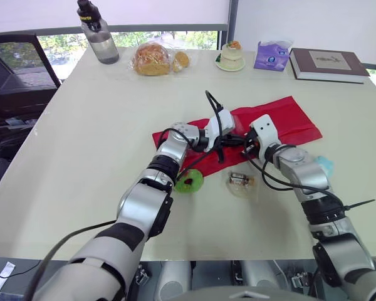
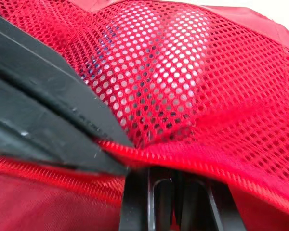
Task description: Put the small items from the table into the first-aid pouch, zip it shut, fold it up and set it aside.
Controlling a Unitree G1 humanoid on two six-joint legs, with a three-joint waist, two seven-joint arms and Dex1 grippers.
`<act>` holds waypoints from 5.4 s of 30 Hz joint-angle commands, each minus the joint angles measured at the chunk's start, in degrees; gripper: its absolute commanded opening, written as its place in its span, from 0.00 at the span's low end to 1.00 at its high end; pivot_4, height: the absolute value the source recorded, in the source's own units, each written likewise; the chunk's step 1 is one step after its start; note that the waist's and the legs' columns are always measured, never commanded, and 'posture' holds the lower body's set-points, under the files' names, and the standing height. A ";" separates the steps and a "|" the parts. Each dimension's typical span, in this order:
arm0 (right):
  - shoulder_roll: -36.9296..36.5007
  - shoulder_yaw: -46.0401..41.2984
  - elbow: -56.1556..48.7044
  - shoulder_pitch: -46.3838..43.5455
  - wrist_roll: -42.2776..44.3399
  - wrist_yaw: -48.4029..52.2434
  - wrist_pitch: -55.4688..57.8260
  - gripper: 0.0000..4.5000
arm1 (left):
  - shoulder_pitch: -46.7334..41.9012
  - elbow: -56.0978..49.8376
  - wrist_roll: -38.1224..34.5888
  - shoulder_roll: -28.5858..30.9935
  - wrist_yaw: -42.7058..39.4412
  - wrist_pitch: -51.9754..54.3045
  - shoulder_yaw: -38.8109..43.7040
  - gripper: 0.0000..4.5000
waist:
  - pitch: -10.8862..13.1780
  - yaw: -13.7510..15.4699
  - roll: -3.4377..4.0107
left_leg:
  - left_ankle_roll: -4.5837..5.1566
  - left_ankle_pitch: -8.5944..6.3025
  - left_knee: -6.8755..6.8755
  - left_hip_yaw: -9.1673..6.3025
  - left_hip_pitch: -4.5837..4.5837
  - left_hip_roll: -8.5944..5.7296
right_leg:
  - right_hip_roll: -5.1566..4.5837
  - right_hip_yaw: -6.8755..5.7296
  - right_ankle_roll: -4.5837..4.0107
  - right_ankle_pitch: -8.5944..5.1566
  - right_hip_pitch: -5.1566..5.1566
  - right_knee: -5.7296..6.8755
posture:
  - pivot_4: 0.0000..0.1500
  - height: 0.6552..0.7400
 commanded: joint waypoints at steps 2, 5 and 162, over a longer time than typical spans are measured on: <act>-0.61 -0.84 -4.35 1.71 -0.02 1.04 -3.50 0.01 | 0.08 -1.23 -0.54 0.18 -0.28 -0.78 0.35 0.00 | 0.00 0.02 0.00 | 0.00 0.00 0.00 -0.01 0.00 0.00 | 0.00 0.00 0.00 0.00 0.00 0.01 | 1.00 1.00; -3.35 -2.26 -12.19 5.70 2.16 4.09 -2.82 0.01 | -0.14 -0.69 -0.39 0.76 0.30 -1.17 0.61 0.00 | -0.01 0.12 0.02 | 0.00 0.00 0.00 -0.02 -0.04 0.00 | 0.00 -0.02 0.00 0.00 -0.01 -0.01 | 1.00 1.00; 5.51 -3.15 -10.69 9.21 -1.47 -8.88 -3.46 0.02 | 4.07 -5.49 -0.68 1.19 -8.02 -6.76 -2.07 0.00 | 0.01 -0.03 0.08 | 0.01 -0.01 -0.06 -0.03 0.64 -0.01 | 0.07 0.11 0.02 0.00 0.61 -0.03 | 1.00 1.00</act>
